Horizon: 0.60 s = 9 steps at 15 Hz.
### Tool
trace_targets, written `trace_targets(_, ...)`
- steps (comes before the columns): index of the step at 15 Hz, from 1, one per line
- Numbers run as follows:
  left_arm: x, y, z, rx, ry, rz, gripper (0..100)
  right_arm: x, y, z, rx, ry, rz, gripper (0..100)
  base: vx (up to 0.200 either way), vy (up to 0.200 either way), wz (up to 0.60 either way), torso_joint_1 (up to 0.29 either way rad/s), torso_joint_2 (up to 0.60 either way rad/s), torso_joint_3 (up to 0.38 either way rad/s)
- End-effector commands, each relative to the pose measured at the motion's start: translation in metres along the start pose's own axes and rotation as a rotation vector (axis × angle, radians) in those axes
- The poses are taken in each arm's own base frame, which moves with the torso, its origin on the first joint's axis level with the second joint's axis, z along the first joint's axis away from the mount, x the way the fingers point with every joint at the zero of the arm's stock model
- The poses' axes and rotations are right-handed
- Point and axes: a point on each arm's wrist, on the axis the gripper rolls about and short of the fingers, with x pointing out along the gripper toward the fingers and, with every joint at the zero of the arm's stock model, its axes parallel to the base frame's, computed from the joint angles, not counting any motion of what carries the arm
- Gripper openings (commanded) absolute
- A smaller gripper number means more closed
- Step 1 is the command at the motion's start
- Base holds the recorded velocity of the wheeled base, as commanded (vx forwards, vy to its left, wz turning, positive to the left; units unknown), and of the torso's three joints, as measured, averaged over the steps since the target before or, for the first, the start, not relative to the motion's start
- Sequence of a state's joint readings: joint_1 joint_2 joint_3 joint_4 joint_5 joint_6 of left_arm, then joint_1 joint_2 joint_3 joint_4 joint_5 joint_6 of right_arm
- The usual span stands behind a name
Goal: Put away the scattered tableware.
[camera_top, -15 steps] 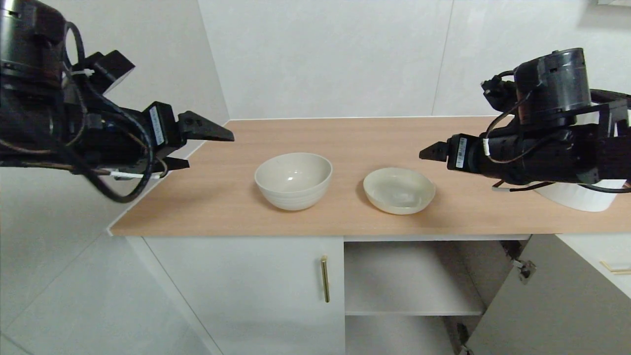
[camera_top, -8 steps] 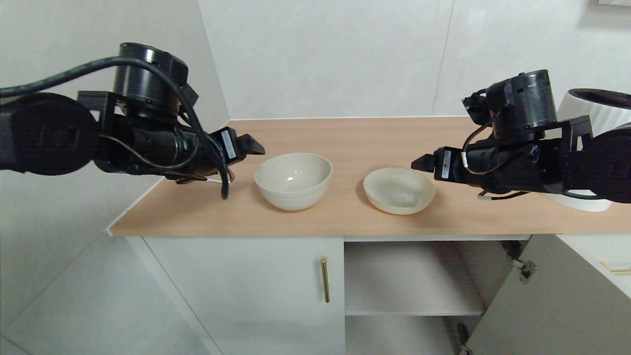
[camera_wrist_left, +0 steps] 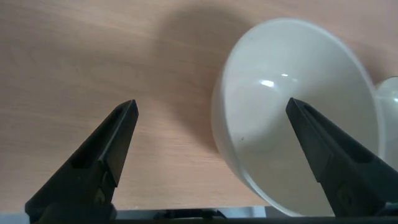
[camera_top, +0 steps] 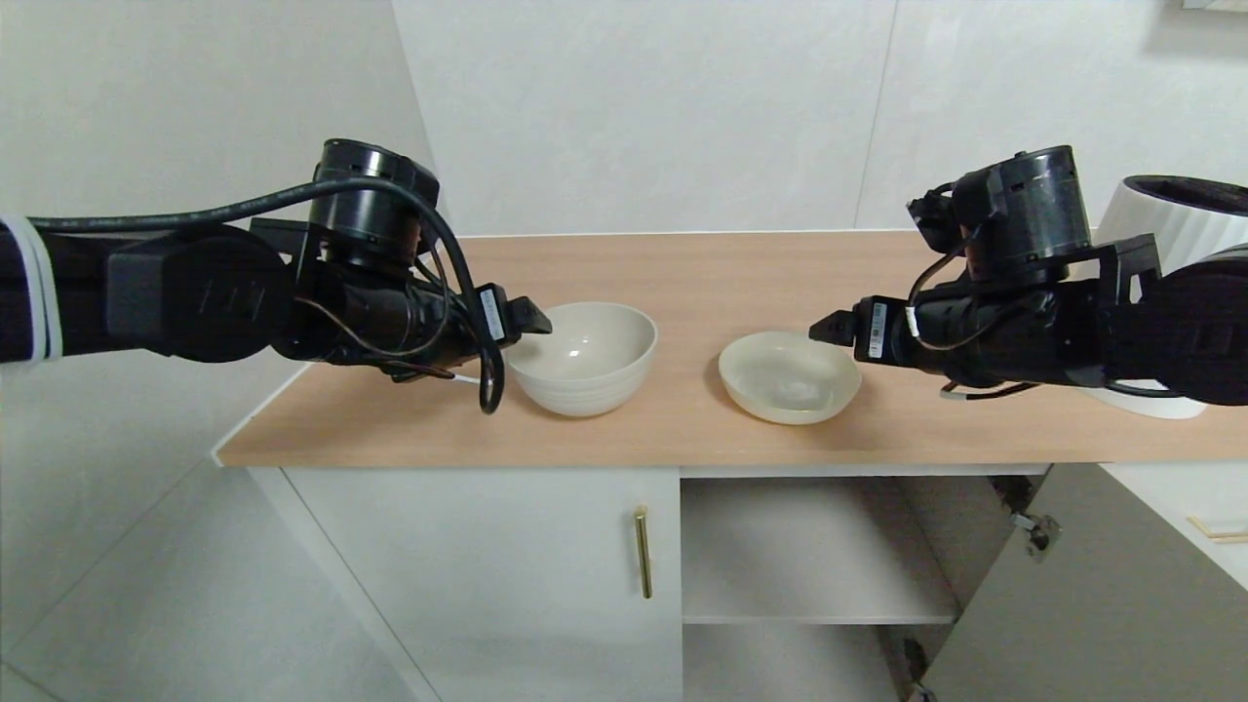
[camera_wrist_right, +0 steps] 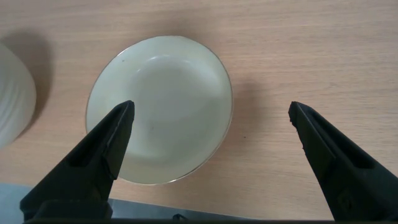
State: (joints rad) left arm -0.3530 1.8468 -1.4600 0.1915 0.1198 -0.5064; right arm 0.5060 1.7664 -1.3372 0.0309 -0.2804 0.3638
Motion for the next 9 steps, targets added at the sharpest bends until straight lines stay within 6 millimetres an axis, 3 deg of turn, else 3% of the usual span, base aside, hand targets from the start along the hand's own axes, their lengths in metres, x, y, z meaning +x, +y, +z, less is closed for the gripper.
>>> trace_targets(1,0.0071,-0.0004,-0.0043,0.003,0.019,0.006,100,0.0002,0.0001,-0.0001,0.000,0.000,0.000,100,0.000,0.000,0.00,0.000,0.00,0.000)
trace_targets(2,0.0083,-0.0008,-0.0051,0.003,0.022,0.006,100,0.0004,-0.0003,0.0001,0.002,0.000,-0.001,100,0.000,0.000,0.00,0.000,0.00,0.000)
trace_targets(3,0.0089,-0.0007,-0.0054,0.003,0.023,0.007,0,0.0002,0.0001,-0.0001,0.001,0.000,0.000,100,0.000,0.000,0.00,0.000,0.00,0.000)
trace_targets(9,0.0090,-0.0040,-0.0076,0.009,0.028,0.000,0,0.0002,0.0001,-0.0001,0.001,0.000,-0.002,100,0.000,0.000,0.00,0.000,0.00,0.000)
